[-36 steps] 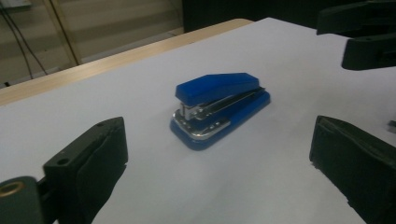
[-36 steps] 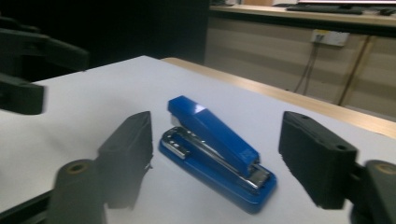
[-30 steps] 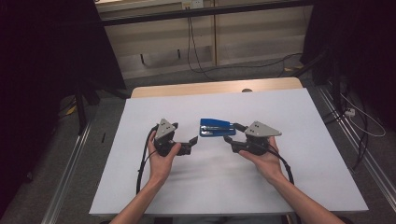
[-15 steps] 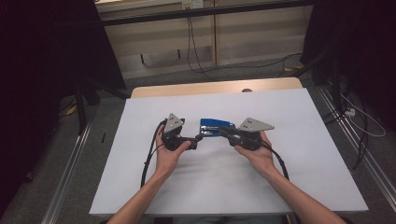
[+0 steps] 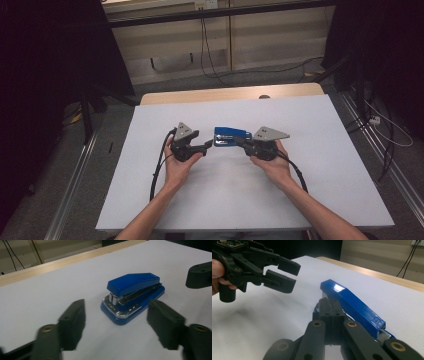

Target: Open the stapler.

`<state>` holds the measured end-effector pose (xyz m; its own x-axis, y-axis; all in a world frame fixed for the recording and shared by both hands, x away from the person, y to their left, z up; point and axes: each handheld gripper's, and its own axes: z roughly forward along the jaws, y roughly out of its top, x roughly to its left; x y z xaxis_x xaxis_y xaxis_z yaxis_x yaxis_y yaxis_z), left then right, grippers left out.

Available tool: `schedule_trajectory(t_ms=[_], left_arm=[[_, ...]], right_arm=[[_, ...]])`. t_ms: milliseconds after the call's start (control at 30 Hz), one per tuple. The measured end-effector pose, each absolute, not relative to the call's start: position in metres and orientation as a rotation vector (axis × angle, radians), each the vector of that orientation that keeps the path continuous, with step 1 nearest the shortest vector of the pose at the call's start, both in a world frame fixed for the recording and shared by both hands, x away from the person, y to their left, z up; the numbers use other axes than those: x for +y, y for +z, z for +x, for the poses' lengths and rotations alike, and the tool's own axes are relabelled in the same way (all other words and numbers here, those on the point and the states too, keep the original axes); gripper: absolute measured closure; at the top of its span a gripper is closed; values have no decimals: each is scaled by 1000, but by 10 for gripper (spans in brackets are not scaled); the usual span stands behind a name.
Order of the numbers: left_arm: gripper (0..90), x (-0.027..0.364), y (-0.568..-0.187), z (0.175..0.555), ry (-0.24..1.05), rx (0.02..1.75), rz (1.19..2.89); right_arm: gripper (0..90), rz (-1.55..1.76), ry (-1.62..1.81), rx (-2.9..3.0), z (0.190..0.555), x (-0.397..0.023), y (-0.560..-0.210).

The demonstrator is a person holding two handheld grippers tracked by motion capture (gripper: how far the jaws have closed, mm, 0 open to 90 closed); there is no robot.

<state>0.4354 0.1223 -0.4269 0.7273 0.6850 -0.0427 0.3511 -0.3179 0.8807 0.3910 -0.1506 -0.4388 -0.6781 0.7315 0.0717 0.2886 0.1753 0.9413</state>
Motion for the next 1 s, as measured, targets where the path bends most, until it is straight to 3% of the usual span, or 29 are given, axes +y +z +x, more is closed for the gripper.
schedule_trajectory(t_ms=[333,500,1000], left_arm=[[760,122,-428,439,377,777,1917],[900,123,-430,443,357,774,1940],[900,111,-437,461,346,793,2014]], right_arm=[[900,968,1501,2100,402,-139,-436],[900,968,1479,2137,409,-132,-440],[900,1002,1411,2185,430,-123,-440]])
